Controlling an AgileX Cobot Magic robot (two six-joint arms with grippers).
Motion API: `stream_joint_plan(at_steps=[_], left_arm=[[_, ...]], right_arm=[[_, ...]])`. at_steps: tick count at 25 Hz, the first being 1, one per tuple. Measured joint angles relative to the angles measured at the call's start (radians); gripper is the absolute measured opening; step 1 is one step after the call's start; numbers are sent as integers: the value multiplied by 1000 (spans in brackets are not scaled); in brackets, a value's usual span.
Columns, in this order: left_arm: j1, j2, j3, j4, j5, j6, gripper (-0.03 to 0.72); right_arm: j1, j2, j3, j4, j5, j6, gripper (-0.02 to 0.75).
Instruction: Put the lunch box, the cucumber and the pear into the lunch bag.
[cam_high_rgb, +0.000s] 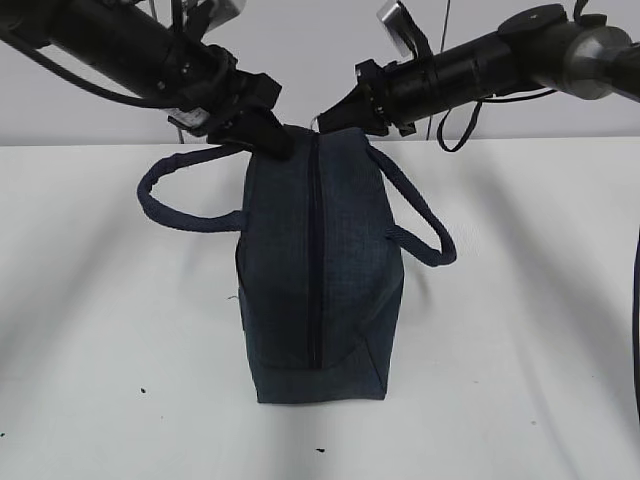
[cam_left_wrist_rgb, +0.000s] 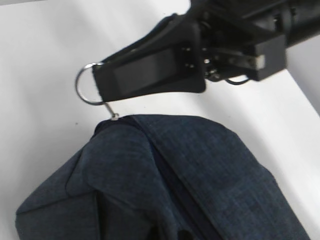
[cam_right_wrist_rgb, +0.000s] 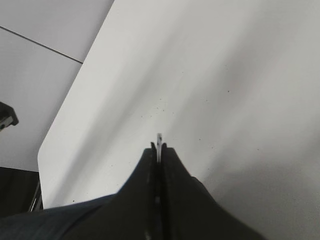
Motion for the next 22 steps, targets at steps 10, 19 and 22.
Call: stream_joint_plan(at_steps=[10, 19, 22], left_arm=[[2, -24, 1, -116, 49, 60, 4], [5, -29, 7, -115, 36, 64, 4], [5, -29, 7, -115, 27, 64, 4]], right_arm=[[-6, 0, -4, -125, -43, 51, 6], [-8, 0, -4, -161, -43, 100, 6], [-8, 0, -4, -162, -43, 111, 6]])
